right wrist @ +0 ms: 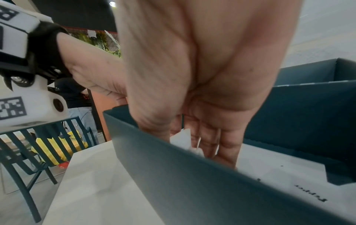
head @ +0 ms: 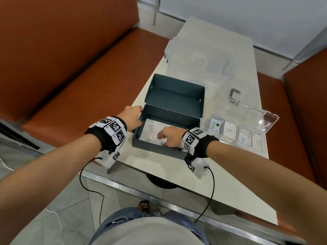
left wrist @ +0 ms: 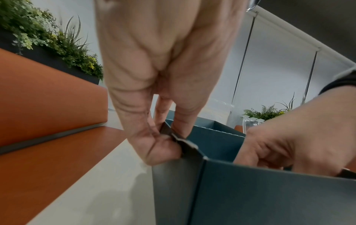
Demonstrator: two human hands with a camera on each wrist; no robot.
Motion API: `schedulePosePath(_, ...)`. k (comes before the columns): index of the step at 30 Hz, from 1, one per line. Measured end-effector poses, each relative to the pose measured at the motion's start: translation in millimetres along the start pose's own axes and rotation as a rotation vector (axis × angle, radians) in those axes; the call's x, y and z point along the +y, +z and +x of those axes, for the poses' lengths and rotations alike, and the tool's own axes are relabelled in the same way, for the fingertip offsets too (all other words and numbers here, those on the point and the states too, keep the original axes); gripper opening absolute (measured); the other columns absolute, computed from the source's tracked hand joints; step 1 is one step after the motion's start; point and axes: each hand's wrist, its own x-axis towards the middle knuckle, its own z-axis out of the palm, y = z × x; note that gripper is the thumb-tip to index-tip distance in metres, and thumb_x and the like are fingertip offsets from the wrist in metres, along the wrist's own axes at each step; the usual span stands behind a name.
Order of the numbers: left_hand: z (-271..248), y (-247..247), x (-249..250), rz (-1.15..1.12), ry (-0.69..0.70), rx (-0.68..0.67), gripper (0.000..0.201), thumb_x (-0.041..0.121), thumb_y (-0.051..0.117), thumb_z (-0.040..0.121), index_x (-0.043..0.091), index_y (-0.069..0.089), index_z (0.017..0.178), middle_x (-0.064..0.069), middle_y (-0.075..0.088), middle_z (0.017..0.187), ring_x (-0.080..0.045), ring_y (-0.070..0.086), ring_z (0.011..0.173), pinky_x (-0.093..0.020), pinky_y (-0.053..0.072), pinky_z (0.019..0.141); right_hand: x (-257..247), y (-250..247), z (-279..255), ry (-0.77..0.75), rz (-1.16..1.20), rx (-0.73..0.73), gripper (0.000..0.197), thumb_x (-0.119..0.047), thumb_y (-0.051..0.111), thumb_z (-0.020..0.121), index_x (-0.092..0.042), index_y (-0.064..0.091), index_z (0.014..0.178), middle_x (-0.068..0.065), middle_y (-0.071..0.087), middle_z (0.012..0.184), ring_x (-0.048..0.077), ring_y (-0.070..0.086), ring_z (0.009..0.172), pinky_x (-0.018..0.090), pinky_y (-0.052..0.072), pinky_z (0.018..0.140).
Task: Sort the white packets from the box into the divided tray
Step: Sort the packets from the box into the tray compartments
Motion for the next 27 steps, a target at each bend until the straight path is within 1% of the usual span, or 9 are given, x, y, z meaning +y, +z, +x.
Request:
schedulePosePath(3, 1, 1, 0, 0.001, -0.006, 0.007, 0.044, 0.006, 0.057, 0.093, 0.011, 0.045, 0.135, -0.015, 0.055, 0.11, -0.03, 0.062, 0.083, -0.037, 0.059, 0.071, -2, 3, 0, -0.018, 0.004, -0.001, 0.042, -0.01, 0.054, 0.092, -0.012, 0.053, 0.133, 0.009, 0.053, 0.136, 0.028, 0.049, 0.124, 0.03, 0.04, 0.099)
schedulePosePath(8, 1, 2, 1, 0.009, -0.013, 0.002, 0.045, 0.006, 0.057, 0.094, 0.012, 0.043, 0.136, -0.018, 0.052, 0.12, -0.032, 0.062, 0.087, -0.038, 0.059, 0.074, -2, 5, 1, -0.028, 0.018, -0.001, 0.04, -0.007, 0.053, 0.091, -0.014, 0.056, 0.131, 0.008, 0.056, 0.134, 0.028, 0.051, 0.121, 0.032, 0.042, 0.101)
schedulePosePath(13, 1, 2, 1, 0.016, -0.013, 0.004, 0.046, 0.006, 0.057, 0.094, 0.01, 0.042, 0.137, -0.019, 0.054, 0.12, -0.033, 0.062, 0.09, -0.039, 0.058, 0.077, 0, 7, 0, -0.017, 0.049, 0.033, 0.041, -0.007, 0.055, 0.091, -0.012, 0.056, 0.132, 0.009, 0.053, 0.137, 0.028, 0.049, 0.124, 0.034, 0.04, 0.104)
schedulePosePath(17, 1, 2, 2, 0.023, -0.019, 0.007, 0.047, 0.007, 0.057, 0.094, 0.011, 0.042, 0.138, -0.019, 0.053, 0.122, -0.033, 0.062, 0.089, -0.04, 0.059, 0.078, 0, 7, -3, -0.027, 0.081, 0.066, 0.04, -0.005, 0.055, 0.091, -0.01, 0.057, 0.131, 0.009, 0.054, 0.136, 0.028, 0.05, 0.124, 0.036, 0.041, 0.104)
schedulePosePath(19, 2, 2, 1, 0.03, -0.018, 0.008, 0.047, 0.008, 0.058, 0.094, 0.012, 0.042, 0.138, -0.019, 0.053, 0.122, -0.033, 0.062, 0.089, -0.041, 0.059, 0.077, 1, 6, -4, -0.034, 0.099, 0.082, 0.039, -0.004, 0.054, 0.091, -0.009, 0.058, 0.129, 0.009, 0.056, 0.135, 0.028, 0.051, 0.122, 0.035, 0.042, 0.103)
schedulePosePath(21, 2, 2, 1, 0.035, -0.015, 0.012, 0.047, 0.007, 0.058, 0.094, 0.011, 0.042, 0.138, -0.019, 0.054, 0.12, -0.033, 0.062, 0.088, -0.04, 0.059, 0.075, 2, 5, -6, -0.03, 0.129, 0.097, 0.039, -0.002, 0.056, 0.089, -0.008, 0.059, 0.128, 0.01, 0.057, 0.133, 0.028, 0.053, 0.119, 0.034, 0.046, 0.098)
schedulePosePath(23, 2, 2, 0, 0.037, -0.012, 0.017, 0.047, 0.007, 0.057, 0.094, 0.011, 0.042, 0.137, -0.018, 0.054, 0.117, -0.032, 0.063, 0.086, -0.039, 0.059, 0.073, 5, 3, -8, -0.005, 0.184, 0.121, 0.043, -0.005, 0.062, 0.087, -0.009, 0.057, 0.13, 0.01, 0.055, 0.135, 0.028, 0.054, 0.118, 0.032, 0.048, 0.093)
schedulePosePath(26, 1, 4, 0, 0.035, -0.008, 0.025, 0.046, 0.007, 0.057, 0.094, 0.011, 0.043, 0.137, -0.017, 0.056, 0.115, -0.032, 0.063, 0.087, -0.041, 0.059, 0.075, 11, -6, -12, 0.001, 0.234, 0.187, 0.047, -0.013, 0.066, 0.087, -0.01, 0.055, 0.133, 0.009, 0.051, 0.138, 0.027, 0.05, 0.124, 0.031, 0.041, 0.097)
schedulePosePath(27, 1, 4, 1, 0.038, -0.004, 0.027, 0.046, 0.007, 0.057, 0.094, 0.01, 0.043, 0.137, -0.017, 0.056, 0.114, -0.032, 0.062, 0.087, -0.041, 0.059, 0.076, 13, -10, -14, -0.003, 0.255, 0.214, 0.046, -0.014, 0.066, 0.087, -0.01, 0.055, 0.132, 0.009, 0.052, 0.137, 0.026, 0.05, 0.123, 0.03, 0.041, 0.096)
